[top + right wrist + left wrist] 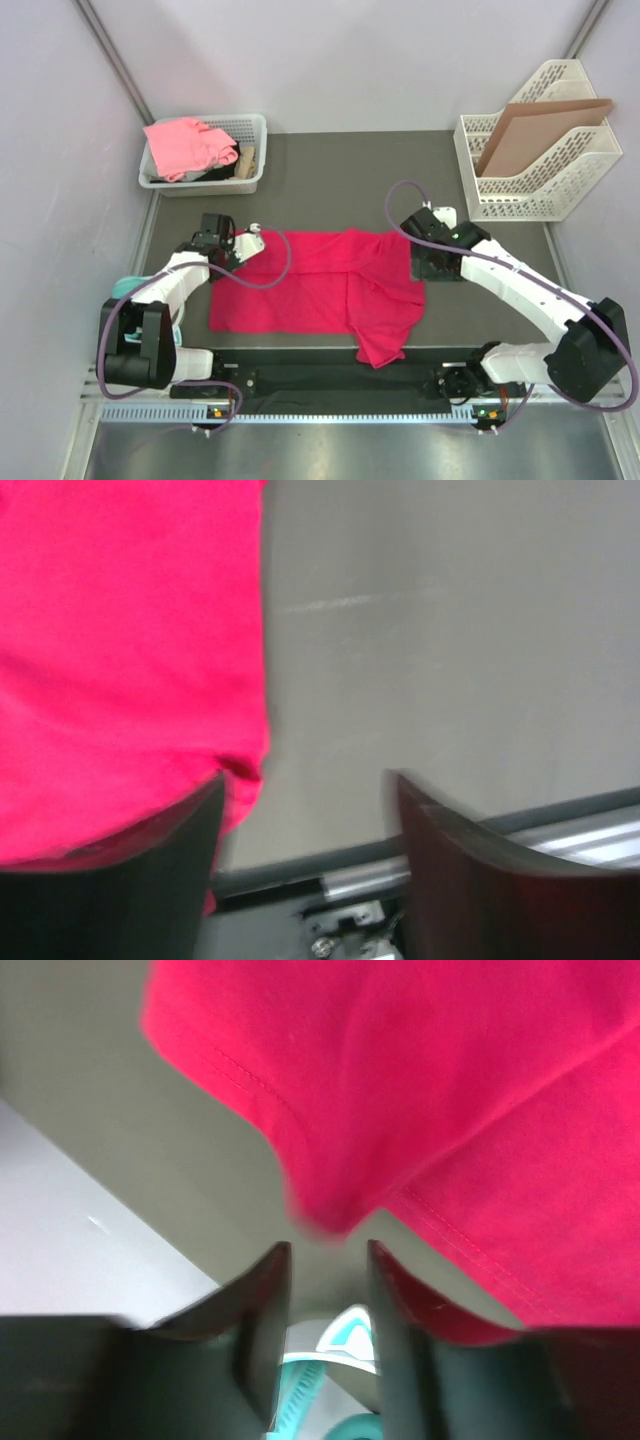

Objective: Fold and stack the t-shirts
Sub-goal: Fold the flattened tshirt in 1/3 of the way

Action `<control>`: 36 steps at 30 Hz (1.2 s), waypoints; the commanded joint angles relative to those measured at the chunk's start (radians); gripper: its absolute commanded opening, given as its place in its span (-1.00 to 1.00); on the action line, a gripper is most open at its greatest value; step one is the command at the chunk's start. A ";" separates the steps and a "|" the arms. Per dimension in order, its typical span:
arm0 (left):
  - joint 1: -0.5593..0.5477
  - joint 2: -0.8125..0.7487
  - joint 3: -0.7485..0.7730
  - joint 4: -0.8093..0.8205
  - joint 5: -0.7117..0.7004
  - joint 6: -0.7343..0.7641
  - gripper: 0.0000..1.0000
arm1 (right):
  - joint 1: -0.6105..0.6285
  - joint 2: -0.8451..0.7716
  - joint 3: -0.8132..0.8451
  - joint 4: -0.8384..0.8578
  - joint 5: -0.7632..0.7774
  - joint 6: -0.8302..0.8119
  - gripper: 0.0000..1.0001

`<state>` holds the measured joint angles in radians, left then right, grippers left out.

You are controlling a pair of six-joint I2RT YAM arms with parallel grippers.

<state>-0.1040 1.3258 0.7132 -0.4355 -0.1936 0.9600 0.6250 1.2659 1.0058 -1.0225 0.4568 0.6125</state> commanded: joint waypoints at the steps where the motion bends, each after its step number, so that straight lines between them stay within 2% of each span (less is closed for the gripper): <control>1: 0.009 -0.043 -0.026 0.037 -0.007 0.006 0.23 | 0.025 -0.080 0.034 -0.043 -0.047 0.033 0.57; 2: 0.010 -0.048 -0.024 0.041 -0.013 0.006 0.32 | 0.024 -0.095 0.051 -0.063 -0.043 0.033 0.66; 3: 0.012 -0.060 -0.020 0.049 -0.018 0.012 0.55 | 0.025 -0.099 0.095 -0.071 -0.034 0.033 0.68; 6: 0.012 -0.068 0.041 0.024 -0.009 0.011 0.64 | 0.019 -0.063 0.199 -0.050 0.009 -0.013 0.68; 10: 0.006 -0.037 0.227 -0.089 0.060 -0.052 0.65 | -0.037 0.094 0.281 0.083 -0.030 -0.089 0.66; 14: -0.011 0.016 0.321 -0.130 0.098 -0.102 0.64 | -0.044 0.321 0.344 0.177 -0.095 -0.105 0.61; 17: -0.023 0.065 0.347 -0.132 0.135 -0.147 0.64 | -0.045 0.424 0.356 0.214 -0.133 -0.096 0.57; 26: -0.037 0.321 0.426 -0.143 0.160 -0.250 0.54 | -0.126 0.559 0.341 0.295 -0.228 -0.094 0.48; 36: -0.037 0.415 0.411 -0.092 0.132 -0.273 0.49 | -0.231 0.671 0.315 0.380 -0.351 -0.085 0.40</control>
<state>-0.1394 1.7351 1.1175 -0.5598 -0.0608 0.7090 0.4168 1.8992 1.3285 -0.7055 0.1726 0.5243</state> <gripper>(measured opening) 0.747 0.708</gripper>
